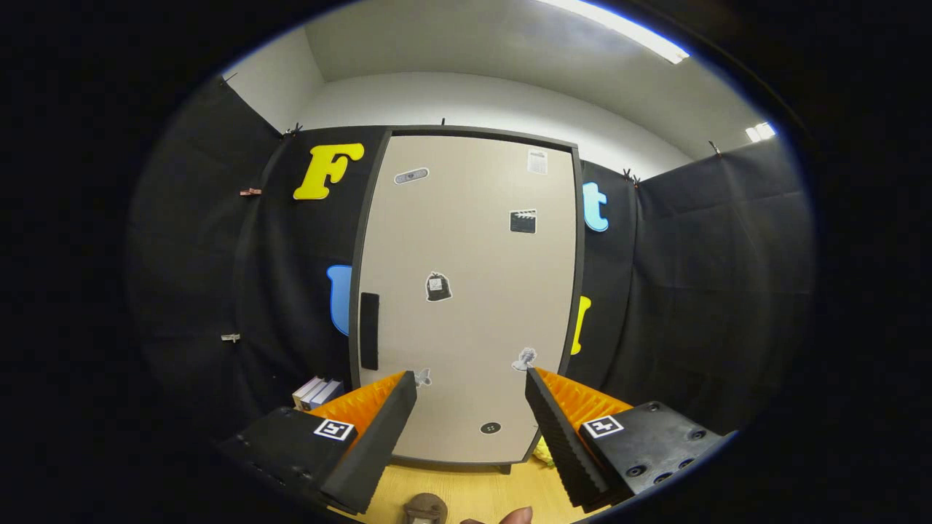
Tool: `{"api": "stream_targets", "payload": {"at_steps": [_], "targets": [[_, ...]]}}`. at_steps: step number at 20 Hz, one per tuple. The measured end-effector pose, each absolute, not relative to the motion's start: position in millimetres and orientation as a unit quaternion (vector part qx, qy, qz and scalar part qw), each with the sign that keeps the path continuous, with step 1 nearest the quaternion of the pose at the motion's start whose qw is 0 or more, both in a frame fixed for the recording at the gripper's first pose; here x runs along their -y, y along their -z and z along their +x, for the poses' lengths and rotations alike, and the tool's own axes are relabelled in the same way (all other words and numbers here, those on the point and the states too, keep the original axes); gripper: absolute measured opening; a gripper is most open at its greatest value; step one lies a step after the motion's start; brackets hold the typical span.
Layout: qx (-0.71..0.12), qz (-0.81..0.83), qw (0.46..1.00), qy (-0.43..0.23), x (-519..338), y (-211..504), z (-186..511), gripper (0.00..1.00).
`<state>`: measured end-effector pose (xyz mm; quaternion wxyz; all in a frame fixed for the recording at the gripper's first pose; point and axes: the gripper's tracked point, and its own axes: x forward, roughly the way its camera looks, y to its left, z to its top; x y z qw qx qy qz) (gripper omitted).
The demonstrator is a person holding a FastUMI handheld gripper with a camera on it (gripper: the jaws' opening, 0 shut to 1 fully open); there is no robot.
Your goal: Open the shoe cabinet door, grab the shoes and put them into the shoe cabinet, then close the shoe cabinet door.
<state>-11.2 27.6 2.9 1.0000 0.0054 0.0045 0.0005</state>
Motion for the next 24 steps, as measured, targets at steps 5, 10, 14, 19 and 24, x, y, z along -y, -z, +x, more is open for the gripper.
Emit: {"api": "stream_targets", "payload": {"at_steps": [5,10,14,19,24], "targets": [[0.0,0.017,0.999,-0.031,-78,-12,28,0.97],[-0.011,0.03,0.998,-0.05,-130,3,80,0.97],[-0.022,0.044,0.998,-0.045,-154,20,124,0.98],[-0.037,0.047,0.998,-0.038,-173,43,169,0.98],[-0.046,0.047,0.998,-0.024,-181,61,202,0.85]]}}
